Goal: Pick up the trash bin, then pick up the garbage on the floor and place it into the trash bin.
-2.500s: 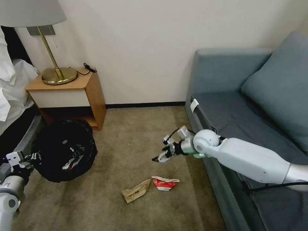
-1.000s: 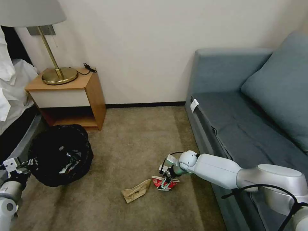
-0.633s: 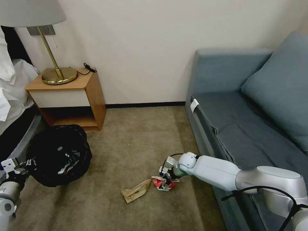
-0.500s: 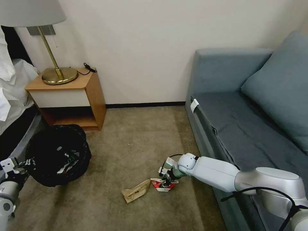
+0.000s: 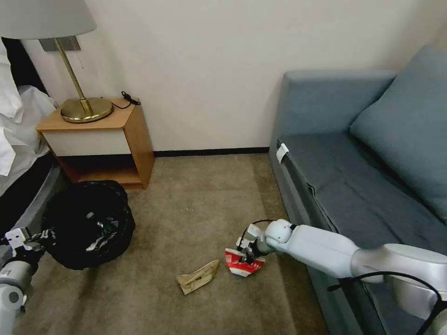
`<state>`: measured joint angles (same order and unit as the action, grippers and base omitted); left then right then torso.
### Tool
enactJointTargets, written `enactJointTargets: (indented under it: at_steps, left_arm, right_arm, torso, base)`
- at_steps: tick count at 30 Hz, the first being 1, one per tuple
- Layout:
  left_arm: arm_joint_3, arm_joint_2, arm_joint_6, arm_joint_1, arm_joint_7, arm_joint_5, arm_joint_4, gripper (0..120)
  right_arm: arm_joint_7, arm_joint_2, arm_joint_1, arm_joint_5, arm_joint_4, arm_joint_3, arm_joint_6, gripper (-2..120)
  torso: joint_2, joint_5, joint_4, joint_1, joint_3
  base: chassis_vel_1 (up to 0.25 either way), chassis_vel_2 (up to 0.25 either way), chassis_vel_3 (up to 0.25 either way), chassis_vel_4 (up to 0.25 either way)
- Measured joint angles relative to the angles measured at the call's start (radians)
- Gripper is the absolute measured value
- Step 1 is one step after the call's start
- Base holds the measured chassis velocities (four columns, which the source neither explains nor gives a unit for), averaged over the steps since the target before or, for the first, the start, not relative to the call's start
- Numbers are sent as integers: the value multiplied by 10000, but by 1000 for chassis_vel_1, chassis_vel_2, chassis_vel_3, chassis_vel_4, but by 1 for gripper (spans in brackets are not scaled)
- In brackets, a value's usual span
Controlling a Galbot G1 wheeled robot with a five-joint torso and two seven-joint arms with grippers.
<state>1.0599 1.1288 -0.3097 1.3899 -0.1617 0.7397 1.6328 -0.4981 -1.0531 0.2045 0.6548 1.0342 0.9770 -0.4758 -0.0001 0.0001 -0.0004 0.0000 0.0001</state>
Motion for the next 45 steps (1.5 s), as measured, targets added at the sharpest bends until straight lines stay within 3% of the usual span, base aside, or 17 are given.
enactJointTargets:
  at_steps: [4,10,17,21,24,30,35,45]
  left_arm:
    - [-39,-3,29,60,3,-32,-5,2]
    - [-84,-33,9,86,15,-28,144,2]
    - [-189,-82,-96,117,41,31,347,2]
    - [-219,-71,-155,118,66,48,405,2]
    - [-240,1,-224,138,84,93,538,2]
    - [-330,167,-351,149,157,102,781,2]
    - [-325,270,-430,244,191,138,968,2]
    - [-233,335,-468,454,189,267,1219,2]
  right_arm:
    - [202,445,-212,-179,1336,-1603,5,0]
    - [586,211,-674,174,2756,-2823,13,0]
    - [1458,-1394,-1669,1470,4344,-3189,169,0]
    - [2027,-2180,-2002,2280,4916,-3105,814,0]
    - [2909,-2900,-2144,2939,5348,-2918,1825,0]
    - [3962,-4097,-2012,2824,4940,-2080,3206,0]
    - [3897,-4663,-1672,2371,4269,-1420,3600,0]
    - [3598,-5067,-1061,1332,3262,-732,3865,0]
  torso:
    - [0,0,3,0,-1]
    - [1,-1,3,0,-1]
    - [1,-5,9,0,-1]
    - [1,-6,8,0,-1]
    - [1,-5,6,0,-2]
    - [3,-6,5,-1,-1]
    - [2,-5,6,0,-1]
    - [2,-2,4,0,-1]
  base:
    - [0,0,0,0]
    - [0,0,0,0]
    - [0,0,0,0]
    - [0,0,0,0]
    - [0,0,0,0]
    - [0,0,0,0]
    - [0,0,0,0]
    - [0,0,0,0]
